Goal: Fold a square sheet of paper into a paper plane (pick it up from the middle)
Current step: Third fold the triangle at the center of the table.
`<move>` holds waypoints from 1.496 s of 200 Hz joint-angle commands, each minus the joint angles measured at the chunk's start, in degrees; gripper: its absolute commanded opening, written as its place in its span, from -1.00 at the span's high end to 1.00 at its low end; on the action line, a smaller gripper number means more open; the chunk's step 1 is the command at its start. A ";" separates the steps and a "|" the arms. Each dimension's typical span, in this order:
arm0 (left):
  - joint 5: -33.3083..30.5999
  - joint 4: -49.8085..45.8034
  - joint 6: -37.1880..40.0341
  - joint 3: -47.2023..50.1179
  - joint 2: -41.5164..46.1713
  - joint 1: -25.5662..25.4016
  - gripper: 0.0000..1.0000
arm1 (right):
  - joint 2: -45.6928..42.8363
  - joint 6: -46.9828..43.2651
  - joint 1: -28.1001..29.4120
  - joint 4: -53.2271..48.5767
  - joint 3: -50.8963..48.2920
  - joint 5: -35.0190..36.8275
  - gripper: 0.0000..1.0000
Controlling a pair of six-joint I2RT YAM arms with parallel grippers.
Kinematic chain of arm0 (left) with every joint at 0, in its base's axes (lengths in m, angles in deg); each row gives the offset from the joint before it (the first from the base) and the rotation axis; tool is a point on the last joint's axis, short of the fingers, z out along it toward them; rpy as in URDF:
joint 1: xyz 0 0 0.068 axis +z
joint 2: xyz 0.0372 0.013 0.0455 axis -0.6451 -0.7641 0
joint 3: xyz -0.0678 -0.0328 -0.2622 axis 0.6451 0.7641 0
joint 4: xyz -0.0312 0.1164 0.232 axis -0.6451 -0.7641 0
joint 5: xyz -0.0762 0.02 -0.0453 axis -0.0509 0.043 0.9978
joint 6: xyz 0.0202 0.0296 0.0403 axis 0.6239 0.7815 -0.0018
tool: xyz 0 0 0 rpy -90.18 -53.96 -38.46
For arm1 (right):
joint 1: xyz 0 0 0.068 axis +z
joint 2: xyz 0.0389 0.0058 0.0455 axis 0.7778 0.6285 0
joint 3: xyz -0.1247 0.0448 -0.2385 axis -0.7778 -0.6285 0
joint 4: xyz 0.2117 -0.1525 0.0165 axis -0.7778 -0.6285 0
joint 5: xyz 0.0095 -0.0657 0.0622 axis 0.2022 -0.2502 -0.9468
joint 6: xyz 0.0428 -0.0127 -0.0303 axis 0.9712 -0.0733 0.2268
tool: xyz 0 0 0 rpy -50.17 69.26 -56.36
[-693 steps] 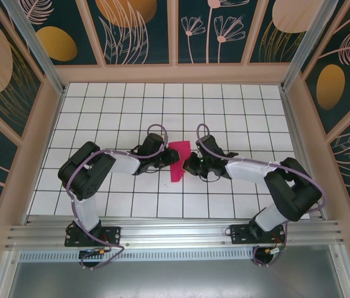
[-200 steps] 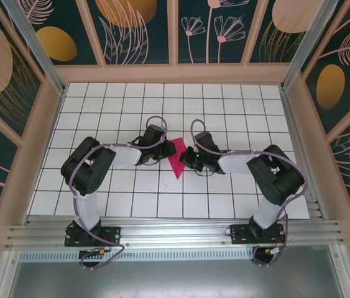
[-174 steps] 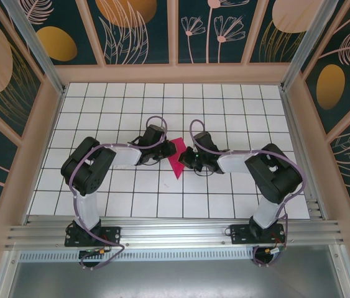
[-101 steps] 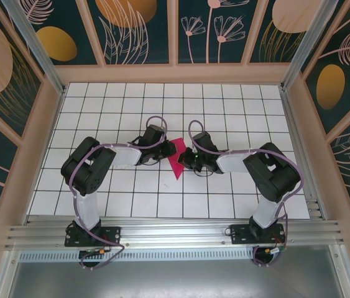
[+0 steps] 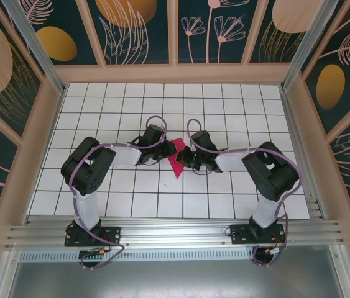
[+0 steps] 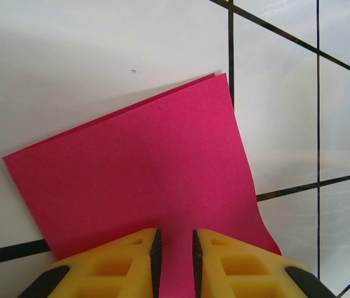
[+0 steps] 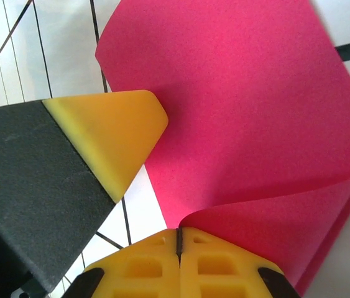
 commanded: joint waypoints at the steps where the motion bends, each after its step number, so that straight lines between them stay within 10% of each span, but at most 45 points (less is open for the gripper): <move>1: 1.60 -1.94 0.87 0.01 -2.14 -0.24 0.53 | 1.51 -1.53 -0.36 1.15 1.20 -0.74 0.90; 228: 2.24 -1.85 0.58 -0.17 -1.70 -0.18 0.52 | 3.73 -3.69 -0.22 -0.64 1.53 -1.55 0.82; 299: -2.80 -2.73 -2.69 2.53 6.26 1.35 0.45 | 3.97 -3.57 -0.31 -2.11 0.92 -0.27 0.40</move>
